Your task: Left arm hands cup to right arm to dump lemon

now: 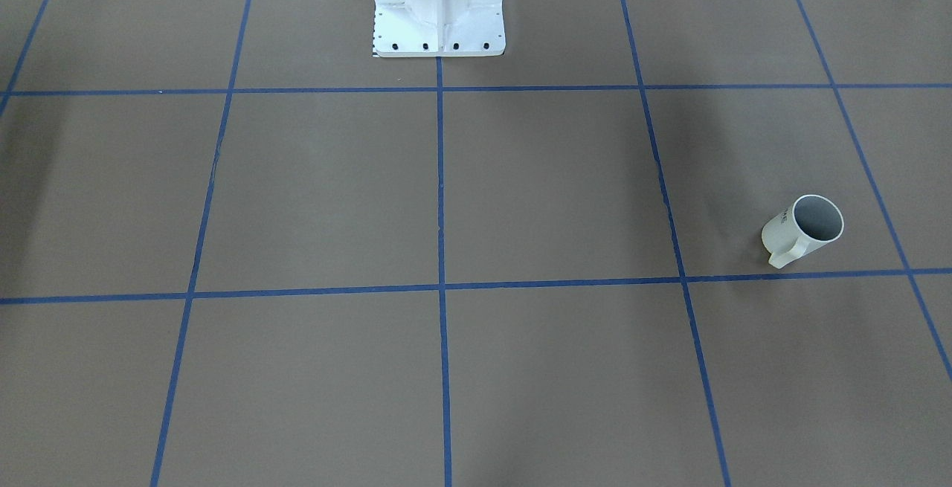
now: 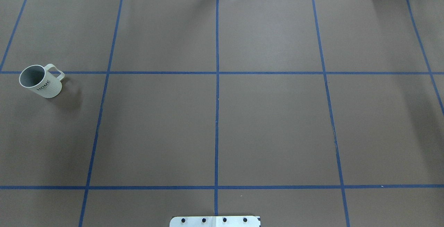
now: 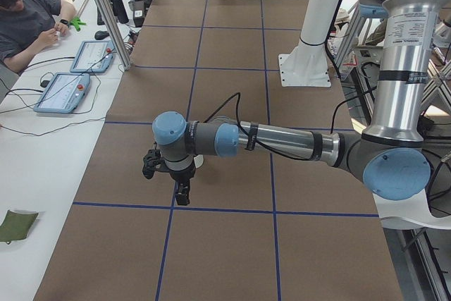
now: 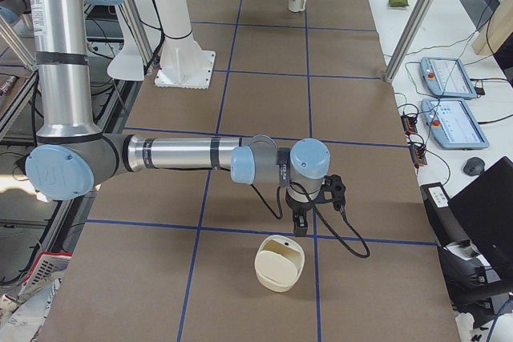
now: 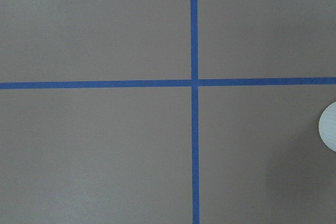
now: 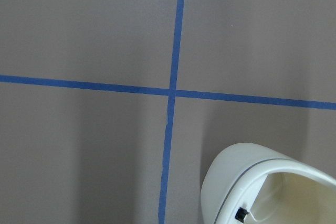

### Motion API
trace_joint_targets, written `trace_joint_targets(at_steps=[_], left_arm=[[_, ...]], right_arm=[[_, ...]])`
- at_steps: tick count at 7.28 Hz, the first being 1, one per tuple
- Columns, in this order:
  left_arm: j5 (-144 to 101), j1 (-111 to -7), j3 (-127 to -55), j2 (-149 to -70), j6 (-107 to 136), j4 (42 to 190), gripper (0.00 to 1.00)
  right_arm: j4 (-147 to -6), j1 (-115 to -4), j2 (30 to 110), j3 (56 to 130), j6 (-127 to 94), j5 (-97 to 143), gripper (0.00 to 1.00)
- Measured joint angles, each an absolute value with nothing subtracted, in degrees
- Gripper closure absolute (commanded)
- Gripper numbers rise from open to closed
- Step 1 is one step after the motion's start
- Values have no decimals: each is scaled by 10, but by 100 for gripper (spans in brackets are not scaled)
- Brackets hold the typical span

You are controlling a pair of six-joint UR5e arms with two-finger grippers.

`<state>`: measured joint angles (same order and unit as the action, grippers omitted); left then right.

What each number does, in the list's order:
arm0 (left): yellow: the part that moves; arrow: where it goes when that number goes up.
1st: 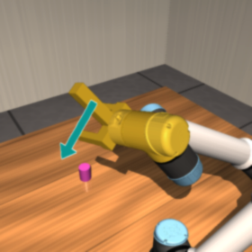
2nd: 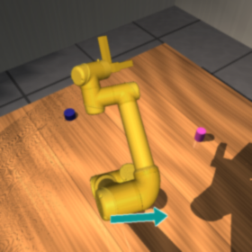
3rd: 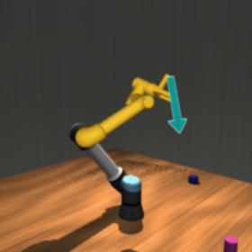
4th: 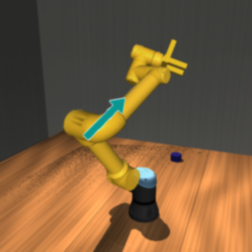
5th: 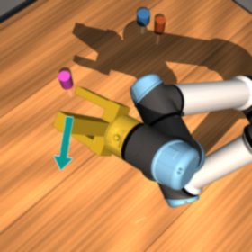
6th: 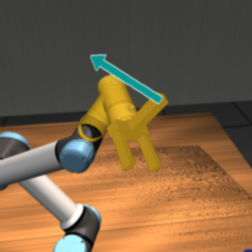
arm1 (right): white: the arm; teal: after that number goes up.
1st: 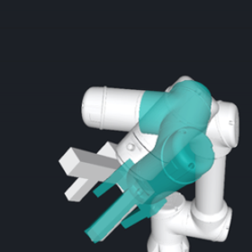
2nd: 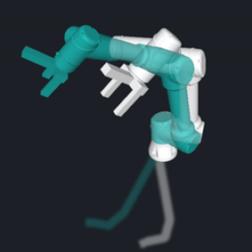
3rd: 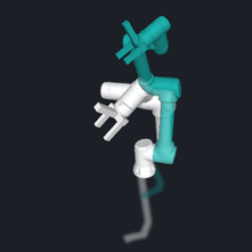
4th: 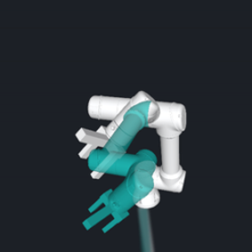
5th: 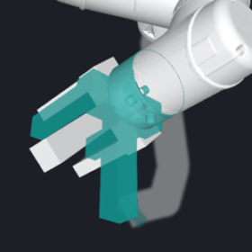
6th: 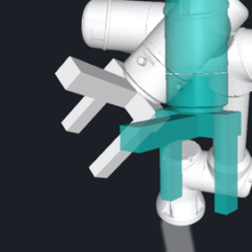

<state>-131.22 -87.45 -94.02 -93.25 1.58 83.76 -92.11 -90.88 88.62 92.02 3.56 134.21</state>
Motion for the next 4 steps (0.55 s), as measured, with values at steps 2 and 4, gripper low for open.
trace_joint_targets(at_steps=[2,4], left_arm=[[-1313,-875,-942,-933,16,837,0],[-1315,-872,-954,-946,17,838,0]], right_arm=[[-921,-909,884,924,37,1342,0],[-920,-909,880,939,36,1342,0]])
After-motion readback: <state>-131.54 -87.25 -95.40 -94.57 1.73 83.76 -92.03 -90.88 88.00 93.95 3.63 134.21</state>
